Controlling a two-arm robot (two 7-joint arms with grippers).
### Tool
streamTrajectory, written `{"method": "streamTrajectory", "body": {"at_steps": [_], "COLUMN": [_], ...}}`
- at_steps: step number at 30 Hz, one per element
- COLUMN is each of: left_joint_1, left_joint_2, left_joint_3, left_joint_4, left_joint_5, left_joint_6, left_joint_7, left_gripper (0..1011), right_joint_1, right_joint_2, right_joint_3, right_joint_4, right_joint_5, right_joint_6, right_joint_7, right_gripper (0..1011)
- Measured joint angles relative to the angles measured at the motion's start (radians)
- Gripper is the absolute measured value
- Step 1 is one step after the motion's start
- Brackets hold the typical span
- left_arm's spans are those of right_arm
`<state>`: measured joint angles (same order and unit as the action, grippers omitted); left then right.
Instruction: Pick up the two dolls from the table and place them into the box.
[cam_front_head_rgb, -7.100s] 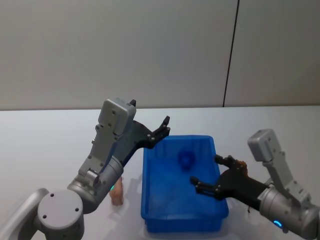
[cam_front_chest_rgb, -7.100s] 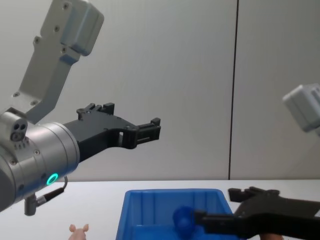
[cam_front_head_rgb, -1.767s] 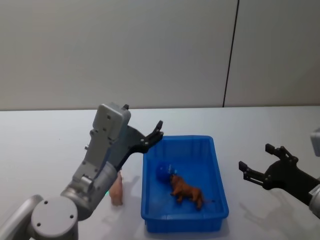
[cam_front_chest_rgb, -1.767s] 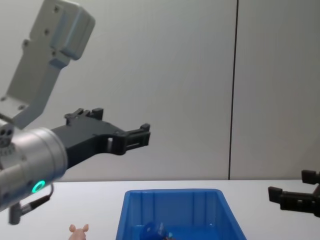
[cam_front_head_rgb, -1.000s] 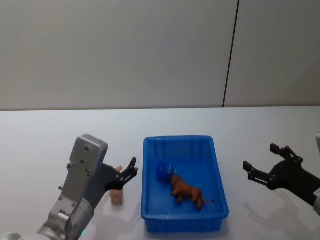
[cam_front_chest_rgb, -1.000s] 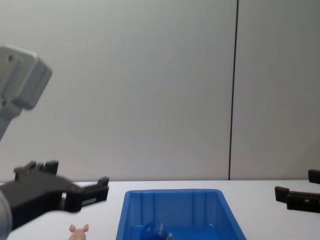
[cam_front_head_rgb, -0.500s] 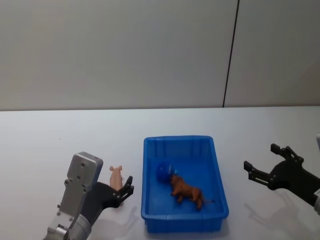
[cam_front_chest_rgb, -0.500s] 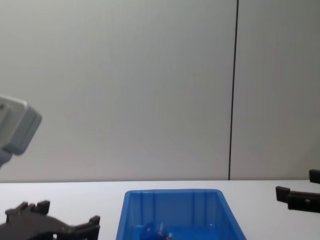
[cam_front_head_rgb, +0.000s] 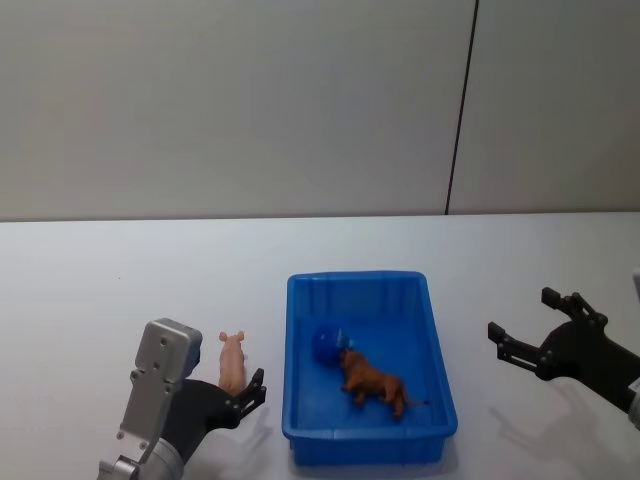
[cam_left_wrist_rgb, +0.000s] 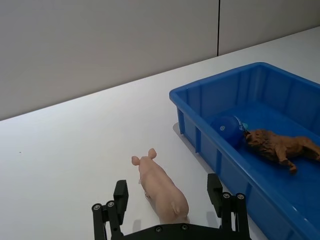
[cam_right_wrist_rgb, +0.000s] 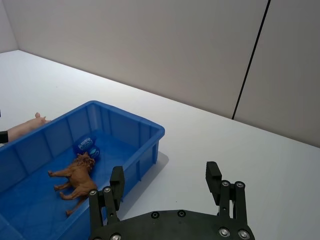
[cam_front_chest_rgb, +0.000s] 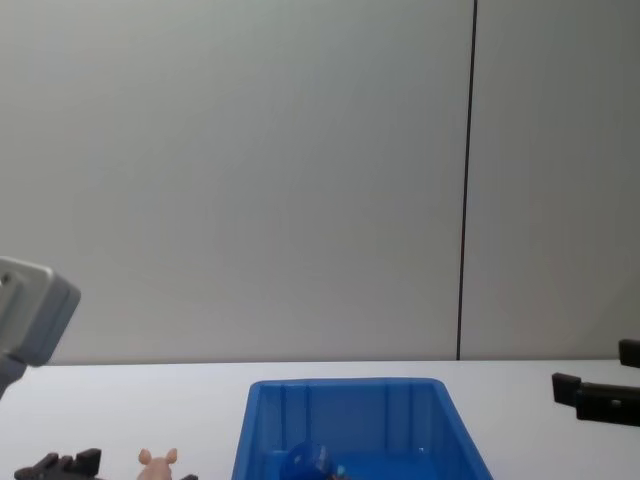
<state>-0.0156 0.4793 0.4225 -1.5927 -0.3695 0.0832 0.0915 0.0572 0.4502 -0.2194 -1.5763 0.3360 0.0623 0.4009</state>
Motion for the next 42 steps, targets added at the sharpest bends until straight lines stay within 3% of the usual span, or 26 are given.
{"method": "streamTrajectory", "body": {"at_steps": [11,21,32,42], "left_joint_1": [-0.027,-0.051,-0.067,-0.079], "left_joint_2": [-0.024,-0.042,-0.047,-0.037], "left_joint_3": [-0.006,-0.011,-0.020,-0.038], "left_joint_4": [0.075,0.127,0.148,0.114], "left_joint_5": [0.000,0.010,0.033,0.067], "left_joint_6": [-0.008,-0.011,-0.003,0.005], "left_joint_7": [-0.047,-0.084,-0.115,-0.129], "left_gripper": [1001,782,421,397], "right_joint_1": [0.000,0.000,0.000,0.000], "right_joint_2": [0.000,0.000,0.000,0.000], "right_joint_3": [0.000,0.000,0.000,0.000], "right_joint_4": [0.000,0.000,0.000,0.000], "right_joint_5": [0.000,0.000,0.000,0.000], "right_joint_6": [0.000,0.000,0.000,0.000], "right_joint_7": [0.000,0.000,0.000,0.000], "right_gripper": [1001,1001,1001,1001]}}
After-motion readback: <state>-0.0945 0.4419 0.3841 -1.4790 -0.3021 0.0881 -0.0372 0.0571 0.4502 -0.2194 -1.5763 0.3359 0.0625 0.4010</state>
